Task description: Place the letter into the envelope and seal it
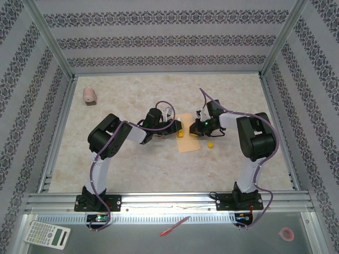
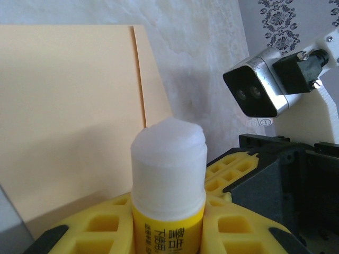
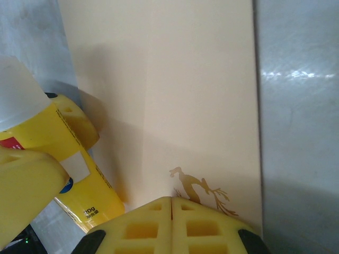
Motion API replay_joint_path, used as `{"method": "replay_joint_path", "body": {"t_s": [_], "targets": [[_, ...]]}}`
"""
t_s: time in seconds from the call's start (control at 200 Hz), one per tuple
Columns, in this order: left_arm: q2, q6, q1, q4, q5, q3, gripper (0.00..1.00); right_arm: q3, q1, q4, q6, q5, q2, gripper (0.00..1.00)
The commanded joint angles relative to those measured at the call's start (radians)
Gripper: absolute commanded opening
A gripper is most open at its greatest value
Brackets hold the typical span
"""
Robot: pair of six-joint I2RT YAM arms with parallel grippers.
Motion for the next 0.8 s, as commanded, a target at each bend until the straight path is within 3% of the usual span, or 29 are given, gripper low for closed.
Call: {"method": "replay_joint_path", "body": {"t_s": [0.0, 0.345, 0.794], "targets": [[0.014, 0.018, -0.016, 0.015, 0.013, -0.02, 0.02, -0.041, 0.007, -0.052, -0.008, 0.086, 0.021, 0.0], [0.01, 0.024, -0.015, 0.003, 0.015, -0.019, 0.02, 0.012, 0.007, -0.024, 0.025, 0.0, -0.037, 0.0], [-0.005, 0.049, -0.015, -0.033, 0.016, -0.012, 0.02, 0.123, -0.01, 0.028, 0.089, -0.04, 0.065, 0.0]]}}
